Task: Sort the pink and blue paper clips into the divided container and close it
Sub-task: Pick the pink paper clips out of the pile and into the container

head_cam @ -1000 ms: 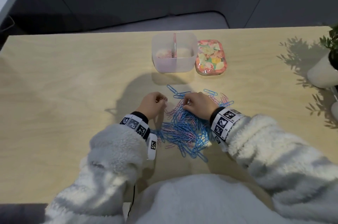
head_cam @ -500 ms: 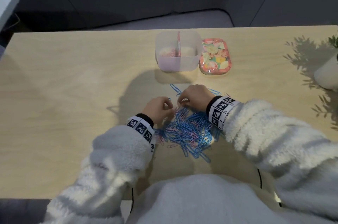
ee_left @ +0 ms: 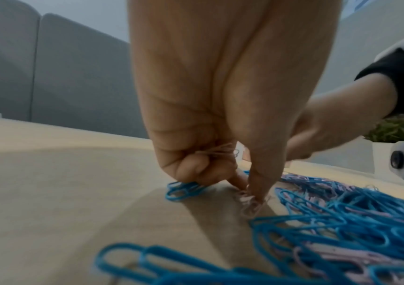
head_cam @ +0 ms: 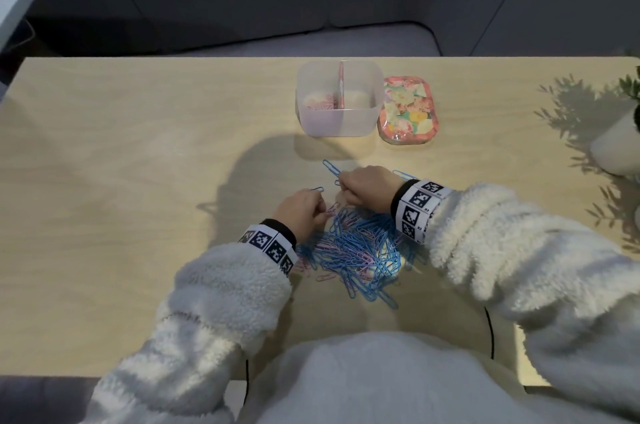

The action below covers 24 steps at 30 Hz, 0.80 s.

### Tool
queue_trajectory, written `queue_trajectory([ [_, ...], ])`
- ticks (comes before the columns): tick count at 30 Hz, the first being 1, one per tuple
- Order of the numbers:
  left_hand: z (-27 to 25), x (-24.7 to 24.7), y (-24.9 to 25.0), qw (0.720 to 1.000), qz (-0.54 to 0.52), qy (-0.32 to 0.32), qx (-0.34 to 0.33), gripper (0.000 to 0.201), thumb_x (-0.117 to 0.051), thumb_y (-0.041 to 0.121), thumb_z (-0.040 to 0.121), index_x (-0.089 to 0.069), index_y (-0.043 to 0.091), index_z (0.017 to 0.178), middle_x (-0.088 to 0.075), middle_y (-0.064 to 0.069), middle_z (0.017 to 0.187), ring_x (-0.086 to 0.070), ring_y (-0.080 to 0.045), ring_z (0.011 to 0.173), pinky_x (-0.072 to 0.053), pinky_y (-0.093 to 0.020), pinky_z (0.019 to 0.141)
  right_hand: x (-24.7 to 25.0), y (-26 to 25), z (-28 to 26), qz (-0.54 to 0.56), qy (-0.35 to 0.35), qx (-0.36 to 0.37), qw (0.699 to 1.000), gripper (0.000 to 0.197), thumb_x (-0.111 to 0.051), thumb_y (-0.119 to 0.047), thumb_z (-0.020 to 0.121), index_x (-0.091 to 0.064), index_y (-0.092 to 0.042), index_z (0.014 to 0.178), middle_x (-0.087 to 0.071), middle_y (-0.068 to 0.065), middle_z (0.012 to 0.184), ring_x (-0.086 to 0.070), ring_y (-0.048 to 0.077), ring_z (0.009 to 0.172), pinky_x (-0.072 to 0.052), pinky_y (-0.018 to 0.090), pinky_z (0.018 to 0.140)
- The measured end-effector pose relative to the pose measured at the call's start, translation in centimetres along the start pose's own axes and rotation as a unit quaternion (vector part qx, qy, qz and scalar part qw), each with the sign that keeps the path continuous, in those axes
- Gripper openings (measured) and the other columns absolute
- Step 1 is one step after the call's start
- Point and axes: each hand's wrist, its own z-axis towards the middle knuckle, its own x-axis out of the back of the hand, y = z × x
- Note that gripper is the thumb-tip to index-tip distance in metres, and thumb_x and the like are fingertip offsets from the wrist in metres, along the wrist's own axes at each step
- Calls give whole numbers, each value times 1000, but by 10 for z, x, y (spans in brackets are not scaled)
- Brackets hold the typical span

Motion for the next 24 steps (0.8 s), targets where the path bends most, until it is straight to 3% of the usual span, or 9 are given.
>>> queue_trajectory([
  [3, -2, 2, -2, 999, -46, -14, 16, 5, -53, 13, 88, -56, 10, 86, -63, -13, 101, -57, -28, 93, -39, -29, 74, 36, 6, 10, 108, 80, -17, 991, 16, -46, -15, 89, -57, -5, 95, -65, 14, 93, -54, 26, 77, -40, 33, 68],
  [7, -1, 6, -4, 998, -56, -28, 23, 5, -52, 11, 88, -56, 10, 85, -64, -15, 99, -54, -26, 84, -40, -30, 72, 90, 14, 46, 112, 206, -33, 972, 13, -47, -15, 85, -58, -7, 85, -64, 17, 87, -59, 36, 82, -45, 38, 71],
  [10, 0, 12, -3, 997, -56, -37, 25, 5, -50, 11, 88, -55, 10, 85, -59, -11, 89, -53, -25, 81, -40, -31, 69, 113, 18, 74, 124, 222, -55, 966, 16, -45, -12, 84, -60, -6, 86, -66, 18, 93, -60, 37, 85, -50, 40, 75],
  [14, 8, 38, 3, 998, -61, -12, 7, 7, -51, 18, 91, -53, 12, 88, -49, 1, 78, -44, -17, 72, -31, -25, 57, 119, 18, 91, 135, 185, -47, 972, 23, -45, -7, 84, -65, 3, 83, -68, 21, 92, -62, 38, 88, -53, 41, 80],
  [17, 25, 69, 12, 998, -57, 34, -4, 12, -53, 18, 90, -59, 8, 93, -55, -7, 86, -50, -23, 78, -34, -27, 66, 117, 20, 88, 175, 160, -37, 971, 26, -45, -6, 89, -69, 1, 96, -70, 14, 108, -62, 28, 102, -44, 25, 85],
  [20, 51, 100, 23, 992, -51, 112, -9, 18, -55, 14, 88, -61, 0, 98, -62, -19, 100, -56, -31, 96, -39, -32, 76, 116, 28, 73, 235, 227, -43, 944, 34, -38, -1, 90, -68, -5, 108, -67, 9, 118, -61, 22, 109, -39, 18, 88],
  [22, 72, 115, 32, 987, -38, 155, -14, 18, -52, 9, 85, -61, -2, 97, -63, -20, 105, -57, -32, 101, -42, -33, 82, 112, 33, 57, 278, 305, -41, 910, 36, -38, 2, 86, -69, -4, 103, -69, 10, 111, -63, 22, 102, -45, 24, 91],
  [24, 92, 125, 41, 986, -13, 164, -1, 20, -49, 7, 85, -62, -1, 98, -64, -19, 109, -58, -33, 102, -44, -35, 84, 102, 35, 38, 320, 342, -37, 883, 33, -39, 5, 84, -70, -1, 96, -71, 10, 99, -64, 16, 85, -47, 22, 81],
])
